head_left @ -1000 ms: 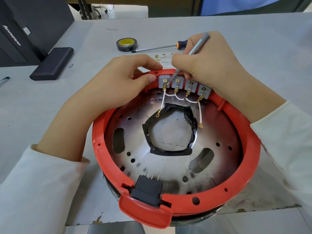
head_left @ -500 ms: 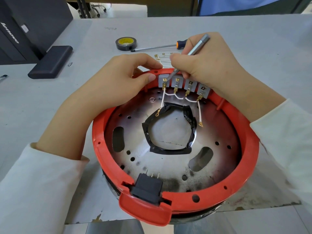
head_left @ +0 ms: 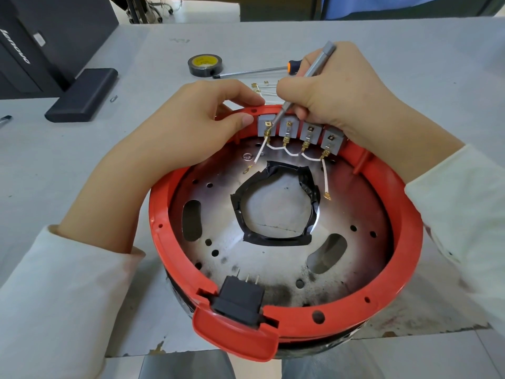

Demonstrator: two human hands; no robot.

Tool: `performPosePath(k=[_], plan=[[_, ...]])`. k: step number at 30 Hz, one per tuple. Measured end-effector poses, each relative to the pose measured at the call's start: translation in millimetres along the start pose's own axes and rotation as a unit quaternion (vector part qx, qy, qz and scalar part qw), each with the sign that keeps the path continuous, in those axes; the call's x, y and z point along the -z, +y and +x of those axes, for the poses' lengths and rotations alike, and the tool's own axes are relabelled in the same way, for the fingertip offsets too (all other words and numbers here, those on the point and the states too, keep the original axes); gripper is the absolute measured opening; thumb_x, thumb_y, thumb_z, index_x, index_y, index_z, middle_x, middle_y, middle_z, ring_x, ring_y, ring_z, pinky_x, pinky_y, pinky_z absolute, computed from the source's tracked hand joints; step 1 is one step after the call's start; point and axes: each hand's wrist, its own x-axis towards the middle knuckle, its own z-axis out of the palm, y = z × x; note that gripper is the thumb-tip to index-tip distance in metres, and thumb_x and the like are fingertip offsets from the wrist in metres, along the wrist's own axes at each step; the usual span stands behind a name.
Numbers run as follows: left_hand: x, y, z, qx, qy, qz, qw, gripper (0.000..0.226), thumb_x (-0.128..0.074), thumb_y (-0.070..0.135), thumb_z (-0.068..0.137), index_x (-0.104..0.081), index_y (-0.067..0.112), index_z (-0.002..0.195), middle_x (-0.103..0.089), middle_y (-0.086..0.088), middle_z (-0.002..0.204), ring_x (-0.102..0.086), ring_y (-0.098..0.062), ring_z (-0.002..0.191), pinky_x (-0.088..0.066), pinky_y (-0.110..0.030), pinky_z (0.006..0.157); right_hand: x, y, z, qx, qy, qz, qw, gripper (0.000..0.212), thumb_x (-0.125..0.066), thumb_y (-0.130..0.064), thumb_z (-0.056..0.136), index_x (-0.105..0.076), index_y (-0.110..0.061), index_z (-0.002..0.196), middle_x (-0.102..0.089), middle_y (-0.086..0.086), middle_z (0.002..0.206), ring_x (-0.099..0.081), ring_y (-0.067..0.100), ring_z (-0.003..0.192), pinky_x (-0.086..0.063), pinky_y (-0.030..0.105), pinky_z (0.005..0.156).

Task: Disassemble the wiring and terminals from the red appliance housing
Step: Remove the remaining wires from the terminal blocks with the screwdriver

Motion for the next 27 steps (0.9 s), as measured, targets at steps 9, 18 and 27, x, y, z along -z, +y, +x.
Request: performPosePath(k=[9,18,27], plan=[[-0.4,-0.7,-0.8,-0.001,0.0,-0.004,1.0,0.024,-0.055,0.024,0.094,-0.06,0.038,0.113,-0.059,0.031,0.095,-0.061,0.001,0.091,-0.039,-0.003,0.078,-0.8,2.2,-13.0,0.101,0.032,-0.04,0.994,0.031,-0.066,-0.018,0.083,-0.046,-0.02,0.059,-0.052,-0.005,0.048,-0.049,0.003,0.041,-0.037,0.013,0.044],[-0.8,-1.8,0.1,-0.001,-0.001,-0.01,1.0,0.024,-0.054,0.023,0.094,-0.06,0.036,0.114,-0.065,0.02,0.103,-0.062,0.0,0.092,-0.041,-0.008,0.08,-3.0,0.5,-18.1,0.128,0.042,-0.103,0.985,0.033,-0.066,-0.022,0.084,-0.044,-0.023,0.059,-0.047,-0.006,0.056,-0.045,0.0,0.045,-0.032,0.008,0.047],[-0.4,-1.2,0.1,0.001,-0.004,-0.008,1.0,0.025,-0.054,0.024,0.095,-0.06,0.036,0.116,-0.057,0.032,0.091,-0.061,0.003,0.091,-0.038,-0.001,0.073,-0.9,-1.8,-11.4,0.036,0.0,-0.026,0.999,0.028,-0.062,-0.011,0.082,-0.048,-0.017,0.059,-0.052,-0.005,0.039,-0.046,0.003,0.03,-0.031,0.011,0.034]])
